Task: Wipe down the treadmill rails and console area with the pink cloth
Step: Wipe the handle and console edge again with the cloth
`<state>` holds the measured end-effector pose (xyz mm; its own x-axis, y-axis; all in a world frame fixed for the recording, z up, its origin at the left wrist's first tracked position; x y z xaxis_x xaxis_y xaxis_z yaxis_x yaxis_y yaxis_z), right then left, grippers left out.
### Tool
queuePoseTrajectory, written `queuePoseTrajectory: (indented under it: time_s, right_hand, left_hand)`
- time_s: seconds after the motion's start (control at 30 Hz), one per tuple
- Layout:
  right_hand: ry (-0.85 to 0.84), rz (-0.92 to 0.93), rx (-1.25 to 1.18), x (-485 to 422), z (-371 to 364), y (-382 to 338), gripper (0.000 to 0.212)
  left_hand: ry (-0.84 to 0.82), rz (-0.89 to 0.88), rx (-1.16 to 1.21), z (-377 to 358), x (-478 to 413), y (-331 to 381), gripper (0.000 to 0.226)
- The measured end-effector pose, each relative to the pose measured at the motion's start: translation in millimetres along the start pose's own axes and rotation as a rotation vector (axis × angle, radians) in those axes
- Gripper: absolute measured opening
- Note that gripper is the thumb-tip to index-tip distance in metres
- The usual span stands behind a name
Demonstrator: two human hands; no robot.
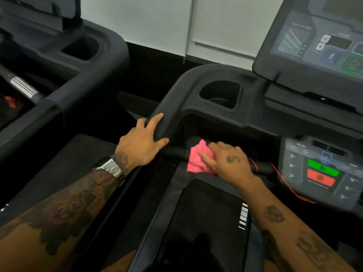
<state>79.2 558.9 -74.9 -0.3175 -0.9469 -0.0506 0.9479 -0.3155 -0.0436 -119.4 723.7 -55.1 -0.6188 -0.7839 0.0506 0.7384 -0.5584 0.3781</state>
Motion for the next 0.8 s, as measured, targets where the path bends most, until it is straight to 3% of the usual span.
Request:
queuePoseTrajectory:
  time_s: [0.13,0.23,0.43,0.57,0.67,0.8]
  right_hand:
    - [-0.028,-0.246,-0.155,20.3,17.3,49.5,0.043]
    - [-0.069,-0.369,-0.174,11.0,22.4,45.0,0.042]
    - [-0.142,-0.152,-0.128,-26.3,12.5,-14.8,0.044]
    - [0.054,0.036,-0.361,-34.8,-2.3,-72.8,0.030]
    - [0.159,-0.019,-0.659,-26.5,-5.2,-86.3,0.024]
    - [0.128,-0.082,-1.153,4.1,-1.5,-87.5,0.019]
  left_hand:
    - [0.010,0.014,0.012,-0.1,-1.2,-1.5,0.074]
    - [0.021,0.007,0.015,-0.7,-1.5,0.5,0.073]
    - [0.030,0.013,-0.018,-1.5,-3.4,3.6,0.072]
    - [0.042,0.009,-0.028,-0.5,-3.4,3.4,0.073]
    - [0.043,0.005,-0.026,-0.8,-3.0,2.7,0.072]
    - [0.065,0.015,-0.032,-0.3,-3.0,3.7,0.070]
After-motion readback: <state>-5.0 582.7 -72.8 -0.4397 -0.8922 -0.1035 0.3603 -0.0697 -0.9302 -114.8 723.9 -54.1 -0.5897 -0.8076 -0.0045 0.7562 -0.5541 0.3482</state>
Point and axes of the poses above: each hand's wrist, its own x-axis away from the middle knuckle, its own z-axis out of the back of the hand, y = z × x, the point moved 3 cm from there along -x, towards the middle knuckle, and after that the axes turned 1 degree about -y, right-handed, at the moved point
